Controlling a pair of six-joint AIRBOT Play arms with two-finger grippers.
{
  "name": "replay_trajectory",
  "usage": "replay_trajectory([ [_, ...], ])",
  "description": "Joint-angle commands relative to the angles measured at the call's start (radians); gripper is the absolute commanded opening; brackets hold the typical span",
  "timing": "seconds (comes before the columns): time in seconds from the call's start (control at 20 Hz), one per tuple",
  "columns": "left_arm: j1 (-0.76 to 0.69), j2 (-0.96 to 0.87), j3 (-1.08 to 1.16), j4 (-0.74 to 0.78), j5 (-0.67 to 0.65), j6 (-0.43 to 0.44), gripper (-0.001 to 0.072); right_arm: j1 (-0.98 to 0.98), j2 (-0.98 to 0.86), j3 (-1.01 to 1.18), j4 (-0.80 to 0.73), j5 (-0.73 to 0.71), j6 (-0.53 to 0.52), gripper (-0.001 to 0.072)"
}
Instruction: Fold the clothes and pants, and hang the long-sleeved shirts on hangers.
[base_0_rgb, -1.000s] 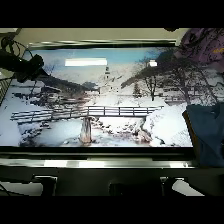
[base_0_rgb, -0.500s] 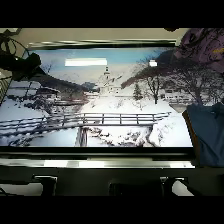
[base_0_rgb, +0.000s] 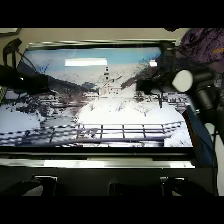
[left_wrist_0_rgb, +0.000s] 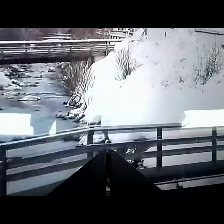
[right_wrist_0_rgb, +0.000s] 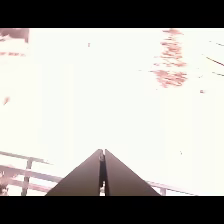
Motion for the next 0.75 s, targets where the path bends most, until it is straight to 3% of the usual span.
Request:
replay_trajectory([
  [0.0, -0.047, 0.124, -0.185, 0.07, 0.119, -0.012, 0.0017, 0.137, -0.012, 0.003, -0.072, -0.044, 0.011, 0.0026],
  [0.7, -0.047, 0.127, -0.188, 0.077, 0.116, -0.008, 0.0017, 0.13, -0.012, 0.003, -0.095, -0.051, 0.011, 0.0027],
])
